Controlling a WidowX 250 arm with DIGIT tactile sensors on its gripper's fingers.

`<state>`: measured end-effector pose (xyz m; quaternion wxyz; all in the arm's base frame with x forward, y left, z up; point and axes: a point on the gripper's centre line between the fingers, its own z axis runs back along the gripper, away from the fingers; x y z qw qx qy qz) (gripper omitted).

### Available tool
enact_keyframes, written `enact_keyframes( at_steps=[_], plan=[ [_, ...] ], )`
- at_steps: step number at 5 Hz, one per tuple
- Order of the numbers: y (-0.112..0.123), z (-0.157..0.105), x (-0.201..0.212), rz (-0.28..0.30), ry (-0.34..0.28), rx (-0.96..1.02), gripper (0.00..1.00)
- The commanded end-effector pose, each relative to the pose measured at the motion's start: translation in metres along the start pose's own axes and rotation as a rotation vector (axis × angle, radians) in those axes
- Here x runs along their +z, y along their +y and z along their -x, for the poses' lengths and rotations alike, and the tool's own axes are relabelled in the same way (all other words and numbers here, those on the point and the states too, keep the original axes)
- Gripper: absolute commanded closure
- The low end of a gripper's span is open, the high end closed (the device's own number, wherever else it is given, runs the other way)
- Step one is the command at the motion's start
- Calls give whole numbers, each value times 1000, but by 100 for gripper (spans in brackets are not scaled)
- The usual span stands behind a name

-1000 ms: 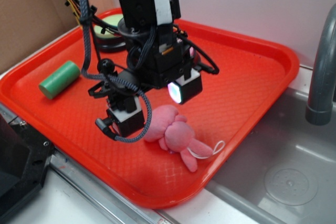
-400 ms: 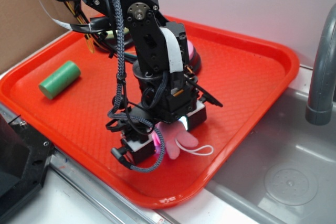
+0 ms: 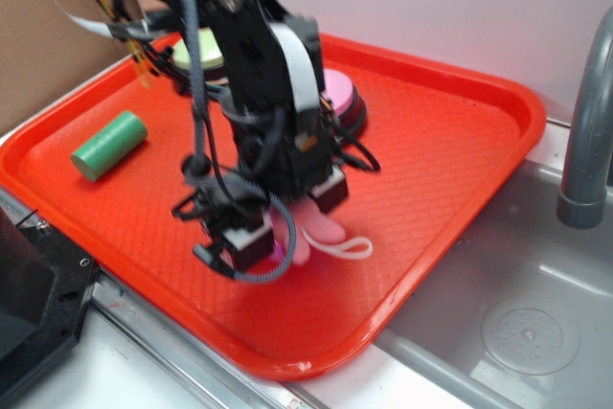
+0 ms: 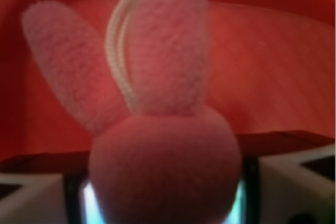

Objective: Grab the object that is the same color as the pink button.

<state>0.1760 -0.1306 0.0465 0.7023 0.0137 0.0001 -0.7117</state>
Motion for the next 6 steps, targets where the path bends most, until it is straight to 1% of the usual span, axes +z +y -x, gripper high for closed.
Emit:
enact_keyframes(
  at_steps=[1, 2, 3, 4, 5, 6],
  plan=[
    [-12, 37, 82, -41, -69, 506, 100],
    [-21, 63, 113, -11, -106, 759, 100],
    [-28, 81, 130, -21, -58, 1008, 100],
    [-28, 95, 136, -7, 9, 1255, 100],
    [-25, 103, 137, -14, 20, 1505, 100],
    [-18, 103, 131, 9, -9, 1756, 100]
  ],
)
